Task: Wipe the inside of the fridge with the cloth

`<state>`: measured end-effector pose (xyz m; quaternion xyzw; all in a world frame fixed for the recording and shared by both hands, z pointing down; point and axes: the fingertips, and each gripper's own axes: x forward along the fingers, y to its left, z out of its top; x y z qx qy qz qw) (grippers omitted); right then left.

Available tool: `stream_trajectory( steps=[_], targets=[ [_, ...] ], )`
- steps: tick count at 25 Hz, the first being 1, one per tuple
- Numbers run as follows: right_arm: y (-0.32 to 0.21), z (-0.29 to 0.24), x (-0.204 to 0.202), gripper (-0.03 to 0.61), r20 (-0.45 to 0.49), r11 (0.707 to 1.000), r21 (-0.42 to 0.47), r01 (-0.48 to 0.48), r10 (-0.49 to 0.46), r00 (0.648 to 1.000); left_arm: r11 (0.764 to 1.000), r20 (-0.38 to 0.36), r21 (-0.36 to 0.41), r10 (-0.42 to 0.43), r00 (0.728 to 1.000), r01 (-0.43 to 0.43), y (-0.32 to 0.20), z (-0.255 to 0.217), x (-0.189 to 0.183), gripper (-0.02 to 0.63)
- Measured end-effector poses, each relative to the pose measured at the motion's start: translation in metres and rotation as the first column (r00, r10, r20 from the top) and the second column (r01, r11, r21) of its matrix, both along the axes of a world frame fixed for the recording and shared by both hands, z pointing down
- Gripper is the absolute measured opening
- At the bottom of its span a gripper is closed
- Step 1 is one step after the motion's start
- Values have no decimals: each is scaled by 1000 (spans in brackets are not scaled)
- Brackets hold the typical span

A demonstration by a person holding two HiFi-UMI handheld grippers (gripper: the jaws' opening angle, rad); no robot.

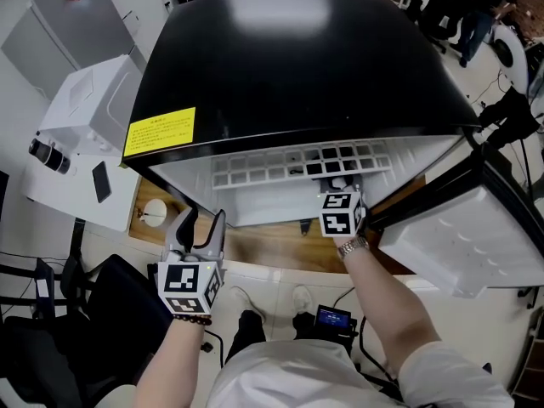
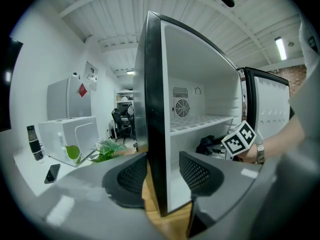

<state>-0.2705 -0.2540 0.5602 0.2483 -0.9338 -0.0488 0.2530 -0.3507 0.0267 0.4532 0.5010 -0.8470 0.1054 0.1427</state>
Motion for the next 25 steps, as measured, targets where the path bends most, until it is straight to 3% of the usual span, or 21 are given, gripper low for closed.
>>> stream_trajectory(
  steps=[5, 12, 20, 22, 25],
  targets=[
    [63, -31, -23, 121, 121, 987, -15, 162, -159, 980, 1000, -1, 5, 0, 1000, 0, -1, 0, 0, 196],
    [167, -37, -57, 121, 182, 917, -46, 396, -382, 906, 1000, 3, 2, 9, 1000, -9, -1, -1, 0, 196],
    [240, 5, -68, 121, 68, 826, -66, 559, -555, 829, 1000, 8, 7, 12, 1000, -13, 0, -1, 0, 195],
    [245, 18, -68, 121, 17, 819, -59, 571, -571, 821, 1000, 10, 7, 14, 1000, -14, 0, -1, 1, 195],
    [238, 37, -66, 121, -62, 831, -53, 554, -557, 828, 1000, 11, 8, 15, 1000, -15, 0, -1, 0, 195]
  ],
)
